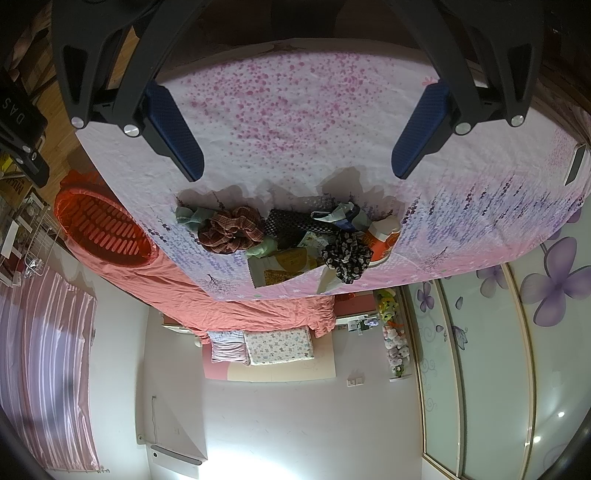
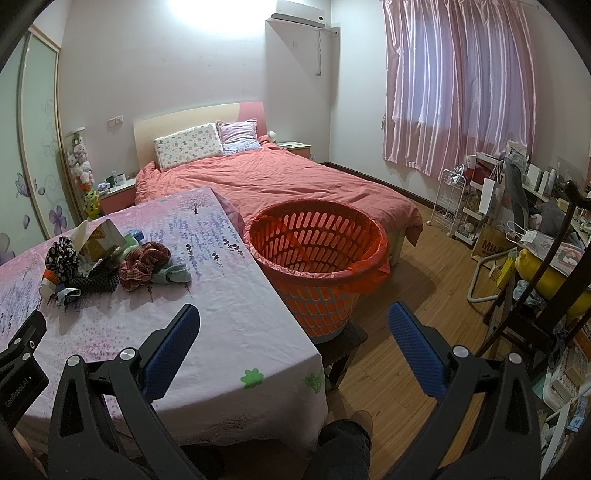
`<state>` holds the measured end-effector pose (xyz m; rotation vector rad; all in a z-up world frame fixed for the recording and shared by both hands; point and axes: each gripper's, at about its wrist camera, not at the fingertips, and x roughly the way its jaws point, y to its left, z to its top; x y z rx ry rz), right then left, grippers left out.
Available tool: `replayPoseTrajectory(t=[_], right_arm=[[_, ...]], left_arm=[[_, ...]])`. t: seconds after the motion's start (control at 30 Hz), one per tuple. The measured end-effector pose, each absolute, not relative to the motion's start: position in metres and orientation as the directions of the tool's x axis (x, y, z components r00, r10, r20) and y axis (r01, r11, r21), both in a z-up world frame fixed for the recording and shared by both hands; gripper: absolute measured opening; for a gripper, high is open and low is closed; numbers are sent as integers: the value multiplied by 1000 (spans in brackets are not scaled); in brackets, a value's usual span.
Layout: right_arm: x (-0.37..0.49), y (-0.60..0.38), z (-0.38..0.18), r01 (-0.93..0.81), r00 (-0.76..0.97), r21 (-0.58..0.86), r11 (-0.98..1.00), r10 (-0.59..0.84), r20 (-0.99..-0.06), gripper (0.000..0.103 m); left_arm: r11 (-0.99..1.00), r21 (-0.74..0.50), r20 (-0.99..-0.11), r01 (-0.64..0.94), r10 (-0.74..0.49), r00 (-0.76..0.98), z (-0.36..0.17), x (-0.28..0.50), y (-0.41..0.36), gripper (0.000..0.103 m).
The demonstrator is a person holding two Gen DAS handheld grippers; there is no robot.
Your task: Collect trash
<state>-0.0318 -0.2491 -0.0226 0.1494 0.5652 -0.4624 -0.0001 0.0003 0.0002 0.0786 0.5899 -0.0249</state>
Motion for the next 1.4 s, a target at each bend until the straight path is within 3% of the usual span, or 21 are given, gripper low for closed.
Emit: replayPoseTrajectory(t=[0.67, 1.17, 1.4], right_arm=[[-22, -252, -23, 445, 752, 20, 895, -361, -552, 101], [66, -241, -43, 315, 785, 131, 940, -180, -592, 101], [114, -219, -51, 165, 782, 173, 971, -22, -623, 78]], left_arm=[[998, 64, -570, 24, 17, 821, -3, 8, -1, 100], [989, -6, -670, -146, 104, 735, -28, 117, 124, 100], [986, -35, -688, -163, 95, 720, -36, 168, 156, 99]])
